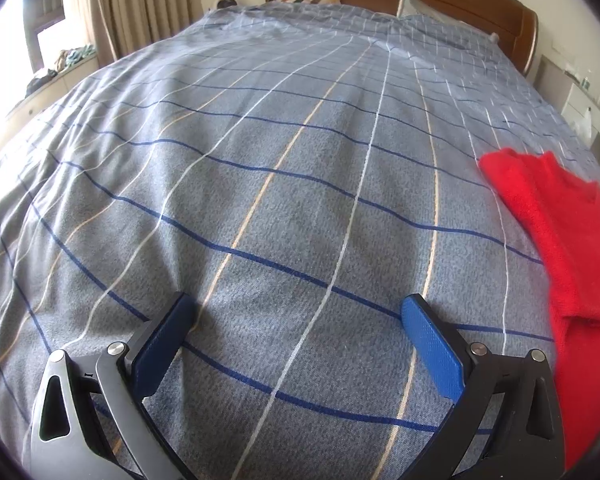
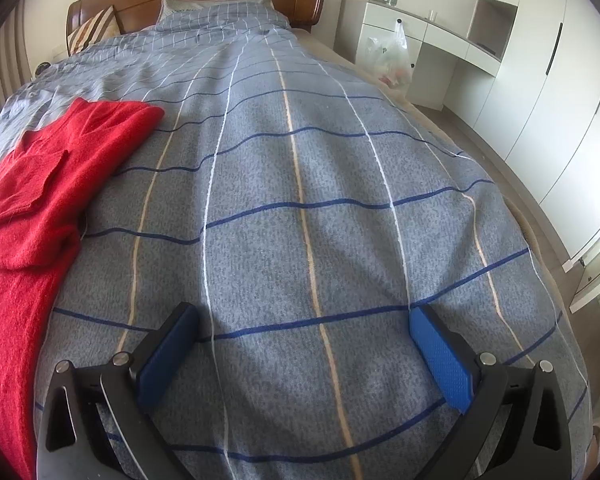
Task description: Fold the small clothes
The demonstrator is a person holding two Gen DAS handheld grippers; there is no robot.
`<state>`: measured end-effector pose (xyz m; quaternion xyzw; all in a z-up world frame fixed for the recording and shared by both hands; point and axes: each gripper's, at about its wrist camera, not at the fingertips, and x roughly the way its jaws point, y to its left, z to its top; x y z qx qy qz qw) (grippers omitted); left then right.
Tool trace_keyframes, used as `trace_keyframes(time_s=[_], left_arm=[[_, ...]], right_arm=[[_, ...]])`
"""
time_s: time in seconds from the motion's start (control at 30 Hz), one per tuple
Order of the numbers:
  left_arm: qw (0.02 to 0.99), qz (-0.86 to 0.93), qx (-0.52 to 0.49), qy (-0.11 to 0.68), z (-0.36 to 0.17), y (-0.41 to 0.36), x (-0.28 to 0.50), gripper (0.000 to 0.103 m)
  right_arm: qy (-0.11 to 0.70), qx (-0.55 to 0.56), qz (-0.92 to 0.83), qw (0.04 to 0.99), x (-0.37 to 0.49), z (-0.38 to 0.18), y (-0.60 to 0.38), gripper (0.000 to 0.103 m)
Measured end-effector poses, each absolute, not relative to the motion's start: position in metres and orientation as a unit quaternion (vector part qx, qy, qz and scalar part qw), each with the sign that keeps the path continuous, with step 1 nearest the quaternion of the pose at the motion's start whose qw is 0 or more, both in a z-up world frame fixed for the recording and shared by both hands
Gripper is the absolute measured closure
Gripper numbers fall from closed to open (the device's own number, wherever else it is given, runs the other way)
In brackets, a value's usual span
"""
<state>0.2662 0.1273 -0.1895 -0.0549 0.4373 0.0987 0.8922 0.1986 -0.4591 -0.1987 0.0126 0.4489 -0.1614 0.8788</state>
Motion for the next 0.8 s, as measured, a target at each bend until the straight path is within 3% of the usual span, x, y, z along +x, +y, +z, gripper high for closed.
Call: trace_keyframes(time_s=[0.8], left_arm=[[0.893,0.099,-0.060,0.434,-0.1900,0.1263,0.2669,0.000]], right_arm=[[0.451,0.013,-0.159,0.878,0.2001,-0.1993,-0.4602,0.000]])
